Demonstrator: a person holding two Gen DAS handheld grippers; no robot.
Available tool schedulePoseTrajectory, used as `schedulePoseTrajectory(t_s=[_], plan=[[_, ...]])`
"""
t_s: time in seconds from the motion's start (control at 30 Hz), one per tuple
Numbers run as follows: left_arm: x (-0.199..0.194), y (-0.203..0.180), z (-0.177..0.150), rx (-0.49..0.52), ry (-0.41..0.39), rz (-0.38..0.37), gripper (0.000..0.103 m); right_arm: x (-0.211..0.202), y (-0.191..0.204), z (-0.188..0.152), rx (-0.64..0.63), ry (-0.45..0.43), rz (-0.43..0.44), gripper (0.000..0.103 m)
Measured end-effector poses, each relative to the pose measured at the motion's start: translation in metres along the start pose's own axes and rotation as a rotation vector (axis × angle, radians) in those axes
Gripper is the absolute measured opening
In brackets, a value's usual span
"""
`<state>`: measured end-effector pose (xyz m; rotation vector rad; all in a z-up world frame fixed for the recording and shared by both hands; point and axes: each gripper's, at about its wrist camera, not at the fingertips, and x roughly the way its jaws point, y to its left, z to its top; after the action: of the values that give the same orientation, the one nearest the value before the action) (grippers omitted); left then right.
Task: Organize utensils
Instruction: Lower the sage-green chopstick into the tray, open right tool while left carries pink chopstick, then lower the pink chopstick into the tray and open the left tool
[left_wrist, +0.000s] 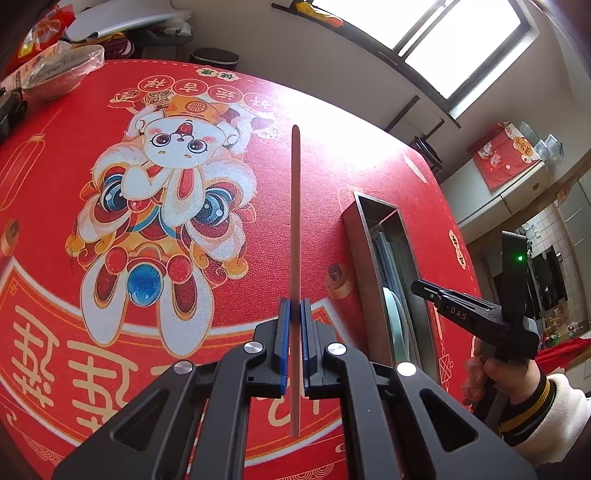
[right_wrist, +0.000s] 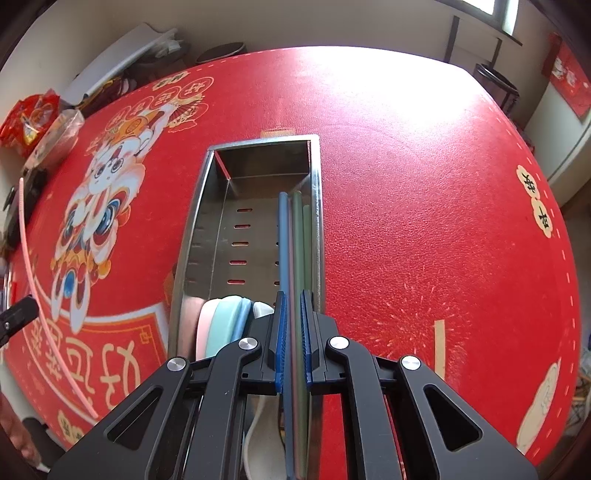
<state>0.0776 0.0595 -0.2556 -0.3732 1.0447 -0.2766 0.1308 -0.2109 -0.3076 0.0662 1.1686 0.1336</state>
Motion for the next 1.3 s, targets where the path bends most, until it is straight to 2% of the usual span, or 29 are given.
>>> schedulePoseTrajectory(t_s=[0.13, 0.2, 0.23, 0.27, 0.37, 0.5, 0.57, 0.6, 0.97, 1.3], plan=[[0.004, -0.007, 0.002, 0.006, 0.01, -0.01, 0.005, -0.011, -0.002, 0.0, 0.007, -0.021, 0.033, 0.01], [0.005, -0.013, 0.004, 0.008, 0.016, -0.017, 0.005, -0.016, -0.004, 0.0, 0.015, -0.033, 0.047, 0.026], [0.006, -0.015, 0.005, 0.007, 0.019, -0.023, 0.005, -0.019, -0.006, 0.0, 0.019, -0.042, 0.049, 0.047], [0.007, -0.018, 0.007, 0.006, 0.024, -0.03, 0.005, -0.023, -0.008, -0.001, 0.023, -0.058, 0.052, 0.057], [0.01, -0.03, 0.01, 0.01, 0.031, -0.047, 0.005, -0.03, -0.016, -0.001, 0.032, -0.077, 0.067, 0.059], [0.017, -0.051, 0.013, 0.019, 0.042, -0.077, 0.005, -0.035, -0.032, -0.001, 0.065, -0.079, 0.078, 0.069], [0.021, -0.062, 0.013, 0.026, 0.049, -0.091, 0.005, -0.037, -0.039, -0.002, 0.068, -0.085, 0.066, 0.078], [0.024, -0.068, 0.014, 0.025, 0.055, -0.101, 0.005, -0.039, -0.043, -0.003, 0.07, -0.09, 0.061, 0.087], [0.054, -0.126, 0.016, 0.017, 0.085, -0.173, 0.005, -0.051, -0.09, -0.011, 0.095, -0.112, 0.077, 0.087], [0.108, -0.143, 0.007, -0.044, 0.142, -0.141, 0.005, -0.049, -0.125, -0.02, 0.128, -0.087, 0.089, 0.088]])
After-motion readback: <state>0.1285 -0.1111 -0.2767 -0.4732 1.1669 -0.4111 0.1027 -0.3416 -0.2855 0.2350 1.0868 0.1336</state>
